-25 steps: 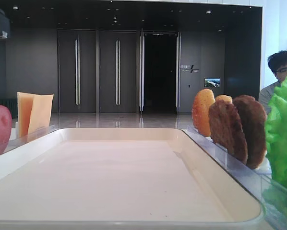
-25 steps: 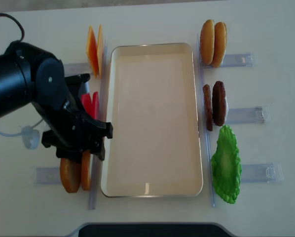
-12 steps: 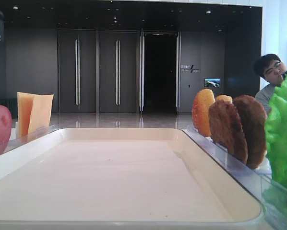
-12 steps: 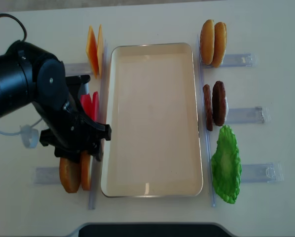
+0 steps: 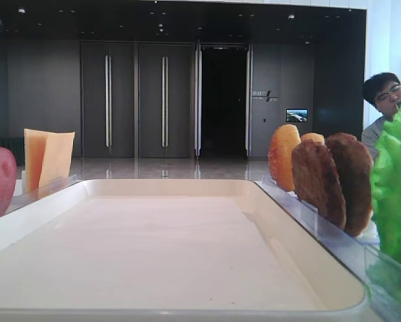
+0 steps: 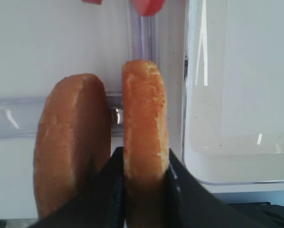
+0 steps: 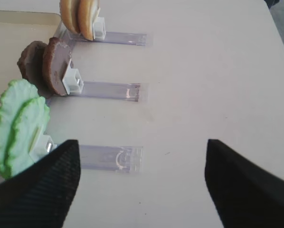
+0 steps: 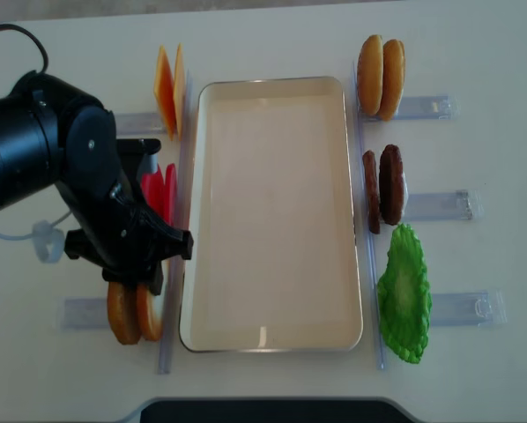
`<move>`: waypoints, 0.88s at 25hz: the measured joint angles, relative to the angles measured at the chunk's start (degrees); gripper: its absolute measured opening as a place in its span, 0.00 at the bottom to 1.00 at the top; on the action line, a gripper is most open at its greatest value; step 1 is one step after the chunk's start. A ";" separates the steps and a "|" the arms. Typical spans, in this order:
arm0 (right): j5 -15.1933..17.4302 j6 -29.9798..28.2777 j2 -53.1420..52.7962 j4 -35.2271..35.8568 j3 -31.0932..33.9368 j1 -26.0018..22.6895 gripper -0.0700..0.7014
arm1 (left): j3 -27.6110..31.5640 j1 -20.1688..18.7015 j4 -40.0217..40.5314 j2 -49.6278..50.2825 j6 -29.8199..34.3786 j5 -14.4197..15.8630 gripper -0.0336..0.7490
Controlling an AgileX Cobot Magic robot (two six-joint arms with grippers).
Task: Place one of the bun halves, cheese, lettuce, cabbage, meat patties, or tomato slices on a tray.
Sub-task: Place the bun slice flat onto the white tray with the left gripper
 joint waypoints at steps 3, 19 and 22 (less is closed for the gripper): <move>0.00 0.00 0.00 0.00 0.00 0.00 0.80 | 0.00 0.00 0.00 0.00 0.90 0.65 0.22; 0.00 0.00 0.00 0.00 0.00 0.00 0.80 | 0.00 -0.11 -1.63 -13.61 1.66 6.48 0.22; 0.00 0.00 0.00 0.00 0.00 0.00 0.80 | 0.00 -0.11 -1.56 -18.38 0.66 8.18 0.22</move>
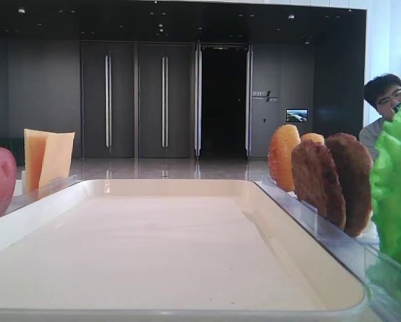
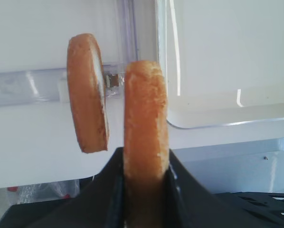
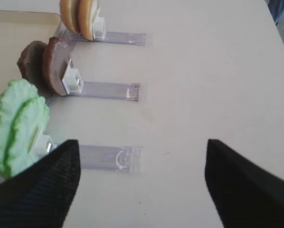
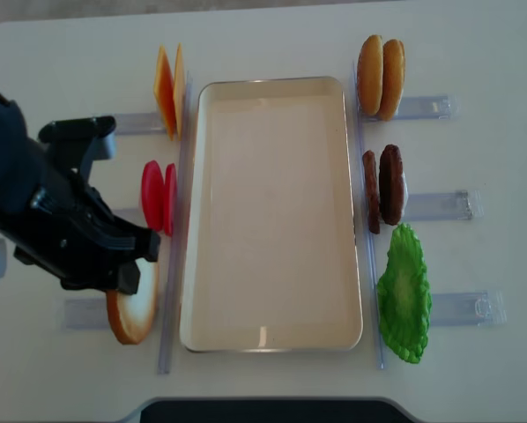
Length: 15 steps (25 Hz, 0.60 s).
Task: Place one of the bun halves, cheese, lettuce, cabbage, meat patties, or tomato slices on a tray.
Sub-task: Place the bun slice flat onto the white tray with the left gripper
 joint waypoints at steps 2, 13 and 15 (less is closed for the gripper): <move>0.00 0.00 0.00 -0.05 0.00 0.00 0.80 | 0.00 0.00 0.62 -2.82 -1.69 0.82 0.22; 0.00 0.00 0.00 -0.05 0.00 0.00 0.80 | 0.00 -0.07 2.15 -7.52 -4.37 0.18 0.22; 0.00 0.00 0.00 -0.05 0.00 0.00 0.80 | 0.06 -0.07 0.73 -7.52 -3.56 -3.42 0.22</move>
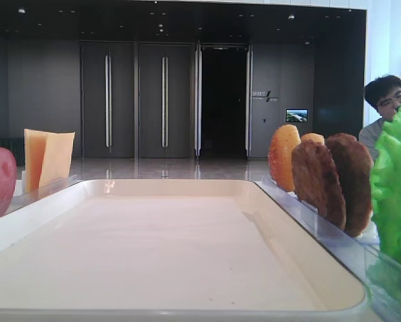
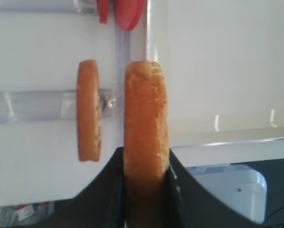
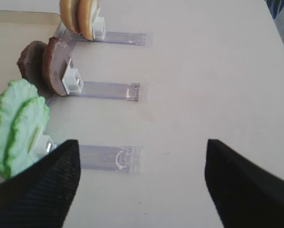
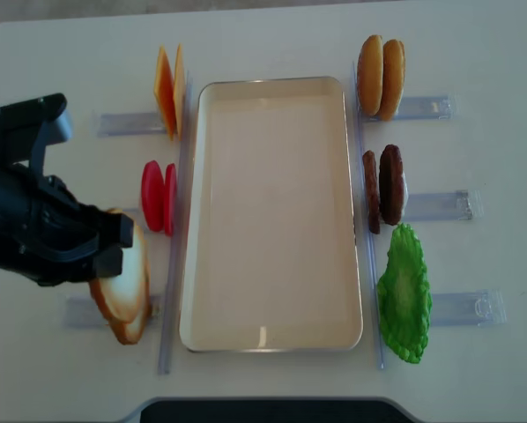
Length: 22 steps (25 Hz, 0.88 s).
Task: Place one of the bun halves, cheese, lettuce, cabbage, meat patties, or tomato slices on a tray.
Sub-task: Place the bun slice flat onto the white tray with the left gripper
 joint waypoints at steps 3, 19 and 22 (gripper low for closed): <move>0.00 0.00 0.00 -0.06 0.00 0.00 0.80 | 1.85 0.00 -8.21 0.00 5.76 -9.07 0.22; 0.00 0.00 0.00 -0.08 0.00 0.26 0.80 | 18.06 2.26 -78.83 0.00 64.72 -29.65 0.22; 0.00 0.00 0.00 -0.08 0.00 1.10 0.80 | 19.65 2.26 -80.12 0.00 66.42 -30.18 0.22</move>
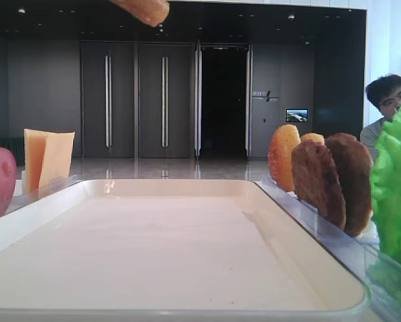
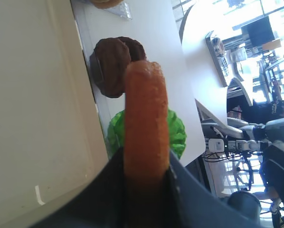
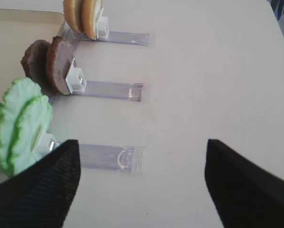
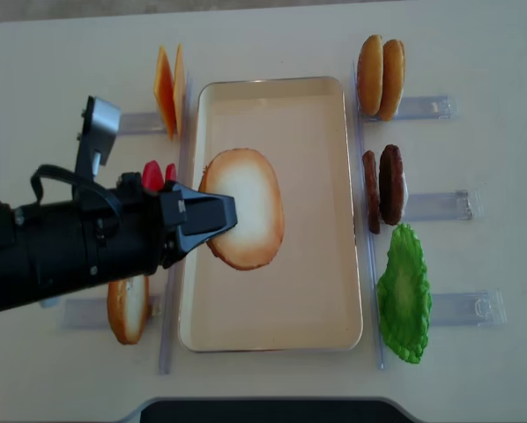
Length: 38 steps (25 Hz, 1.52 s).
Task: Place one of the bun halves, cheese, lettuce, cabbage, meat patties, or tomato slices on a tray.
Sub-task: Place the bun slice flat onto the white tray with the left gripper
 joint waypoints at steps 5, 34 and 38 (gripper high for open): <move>0.00 0.00 0.00 0.07 0.03 0.18 0.80 | 0.91 0.00 -1.03 1.01 1.90 -1.40 0.22; 0.00 0.00 0.00 -0.09 0.07 0.18 0.80 | -1.74 0.07 -16.31 30.71 31.97 0.65 0.22; 0.00 0.00 0.00 -0.11 0.07 0.18 0.80 | -2.94 0.07 -16.31 31.99 32.26 1.21 0.22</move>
